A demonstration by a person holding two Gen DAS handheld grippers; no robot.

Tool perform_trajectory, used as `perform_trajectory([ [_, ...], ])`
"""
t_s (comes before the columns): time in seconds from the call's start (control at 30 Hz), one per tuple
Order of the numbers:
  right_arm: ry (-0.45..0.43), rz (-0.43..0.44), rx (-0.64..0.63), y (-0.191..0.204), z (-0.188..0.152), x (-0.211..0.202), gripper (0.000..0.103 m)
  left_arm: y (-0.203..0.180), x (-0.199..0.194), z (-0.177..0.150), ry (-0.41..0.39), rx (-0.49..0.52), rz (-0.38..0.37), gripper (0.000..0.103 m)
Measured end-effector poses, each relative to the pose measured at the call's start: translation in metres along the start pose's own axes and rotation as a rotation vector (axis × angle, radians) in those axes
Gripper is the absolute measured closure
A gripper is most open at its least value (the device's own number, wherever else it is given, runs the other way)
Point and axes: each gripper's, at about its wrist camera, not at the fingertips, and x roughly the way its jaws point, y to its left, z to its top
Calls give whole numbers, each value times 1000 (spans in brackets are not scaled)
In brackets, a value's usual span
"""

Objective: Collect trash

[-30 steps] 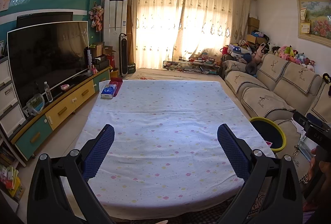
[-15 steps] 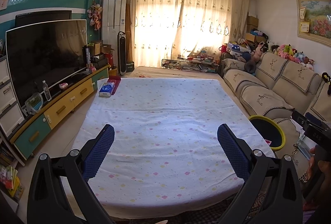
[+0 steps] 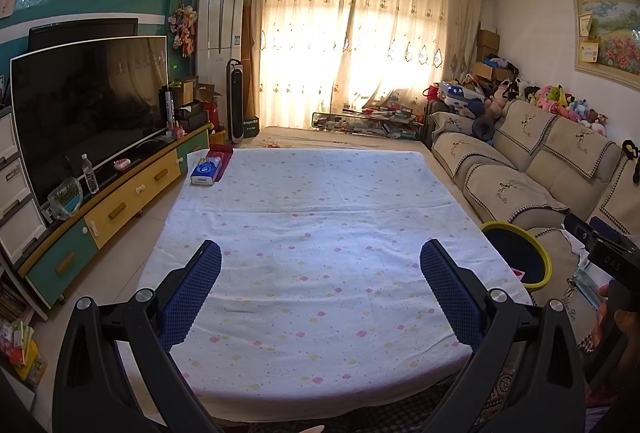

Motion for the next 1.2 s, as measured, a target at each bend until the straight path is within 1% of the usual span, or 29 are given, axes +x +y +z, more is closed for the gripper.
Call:
perform_trajectory([
  [0.53, 7, 0, 2, 0, -3, 3, 7, 0, 0, 0, 1, -1, -2, 5],
  [0.8, 9, -2, 2, 0, -3, 4, 7, -1, 5, -2, 15, -11, -17, 5],
  [0.93, 15, -2, 3, 1, -7, 7, 7, 0, 7, -2, 6, -18, -29, 5],
  [1.1, 28, -1, -1, 2, -8, 12, 7, 6, 18, -4, 30, -47, -60, 5],
  [1.2, 35, -3, -1, 1, -9, 14, 7, 7, 24, -5, 40, -48, -55, 5],
])
